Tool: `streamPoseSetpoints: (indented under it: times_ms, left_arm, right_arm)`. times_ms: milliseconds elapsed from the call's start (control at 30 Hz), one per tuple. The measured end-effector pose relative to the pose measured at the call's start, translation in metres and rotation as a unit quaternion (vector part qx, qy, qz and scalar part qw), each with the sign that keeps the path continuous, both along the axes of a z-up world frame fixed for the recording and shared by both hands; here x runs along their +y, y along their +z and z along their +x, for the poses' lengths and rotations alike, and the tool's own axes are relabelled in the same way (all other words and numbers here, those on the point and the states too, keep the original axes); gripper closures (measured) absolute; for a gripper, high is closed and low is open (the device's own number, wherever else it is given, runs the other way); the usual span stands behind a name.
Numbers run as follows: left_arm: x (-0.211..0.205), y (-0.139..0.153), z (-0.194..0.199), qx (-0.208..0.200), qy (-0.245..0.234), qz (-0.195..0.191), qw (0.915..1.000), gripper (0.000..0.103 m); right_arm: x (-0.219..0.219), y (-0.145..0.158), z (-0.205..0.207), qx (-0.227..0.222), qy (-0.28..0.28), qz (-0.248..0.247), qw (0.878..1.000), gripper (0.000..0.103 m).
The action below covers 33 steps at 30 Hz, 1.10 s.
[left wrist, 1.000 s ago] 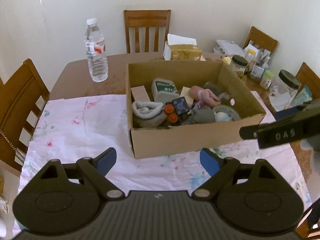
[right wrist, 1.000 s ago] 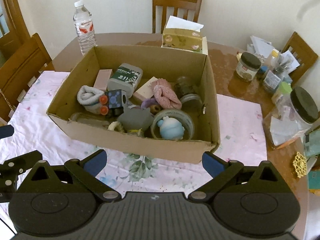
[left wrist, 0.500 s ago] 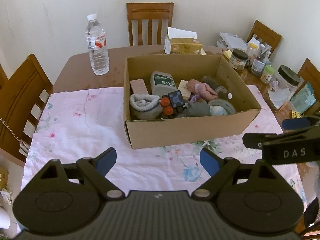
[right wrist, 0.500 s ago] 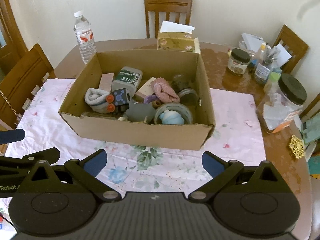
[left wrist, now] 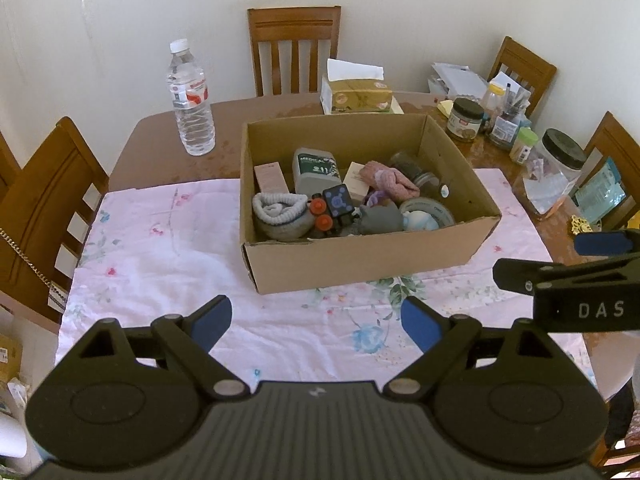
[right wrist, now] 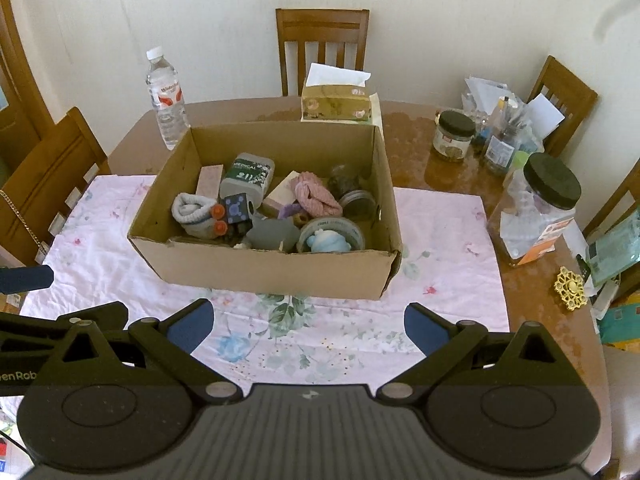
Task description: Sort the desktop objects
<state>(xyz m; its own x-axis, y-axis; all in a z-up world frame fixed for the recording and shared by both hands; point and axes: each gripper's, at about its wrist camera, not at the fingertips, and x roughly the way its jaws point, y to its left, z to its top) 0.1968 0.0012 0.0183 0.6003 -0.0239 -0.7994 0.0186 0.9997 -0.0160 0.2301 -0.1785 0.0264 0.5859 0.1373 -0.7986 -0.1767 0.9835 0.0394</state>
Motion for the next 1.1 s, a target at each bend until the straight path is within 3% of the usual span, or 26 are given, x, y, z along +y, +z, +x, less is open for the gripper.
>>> streamPoseSetpoints:
  times_ms: [1100]
  left_arm:
    - [0.000,0.016,-0.019,-0.011,-0.003,-0.005,0.9999,0.011]
  right_arm:
    - [0.003,0.022,-0.030,-0.021,0.001,0.002,1.000,0.000]
